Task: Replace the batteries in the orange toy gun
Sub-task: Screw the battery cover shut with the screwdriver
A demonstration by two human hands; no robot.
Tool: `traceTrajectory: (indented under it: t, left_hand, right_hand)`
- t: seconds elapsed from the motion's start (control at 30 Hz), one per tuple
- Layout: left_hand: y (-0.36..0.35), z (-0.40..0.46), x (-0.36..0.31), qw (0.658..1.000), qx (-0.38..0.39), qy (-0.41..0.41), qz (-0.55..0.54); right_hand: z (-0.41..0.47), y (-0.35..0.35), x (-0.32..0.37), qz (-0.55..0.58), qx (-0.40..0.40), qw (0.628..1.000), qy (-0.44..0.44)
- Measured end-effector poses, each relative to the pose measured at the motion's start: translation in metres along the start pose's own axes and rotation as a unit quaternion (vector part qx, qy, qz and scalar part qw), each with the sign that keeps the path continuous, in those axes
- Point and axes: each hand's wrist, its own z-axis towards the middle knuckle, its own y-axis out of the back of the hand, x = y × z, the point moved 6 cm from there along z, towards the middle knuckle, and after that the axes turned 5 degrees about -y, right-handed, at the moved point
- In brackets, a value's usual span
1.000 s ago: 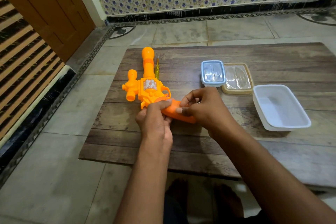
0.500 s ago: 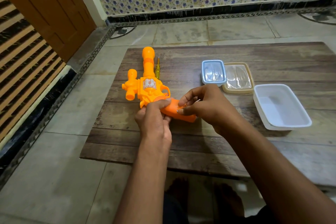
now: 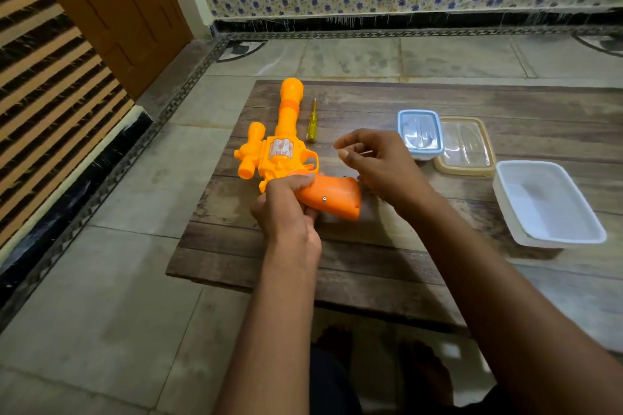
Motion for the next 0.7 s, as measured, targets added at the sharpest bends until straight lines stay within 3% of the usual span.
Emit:
traceTrajectory:
  t: [0.17,0.4,0.57,0.7]
  left_hand:
    - [0.004,0.0,-0.007,1.0,-0.012,-0.002,0.001]
    - [0.005,0.002,-0.01,1.0,-0.012,0.0,0.014]
    - [0.004,0.004,-0.008,1.0,-0.017,-0.005,0.02]
    - [0.003,0.003,-0.009,0.999,-0.017,-0.016,0.027]
  right_hand:
    - [0.043,-0.019,0.002,-0.152,0.011,0.987,0.053]
    - [0.106,-0.059,0.009,-0.347,0.085,0.926,0.123]
    - [0.108,-0.061,0.007,-0.383,0.009,0.916,0.124]
    - [0.088,-0.044,0.005,-0.342,-0.042,0.93,0.13]
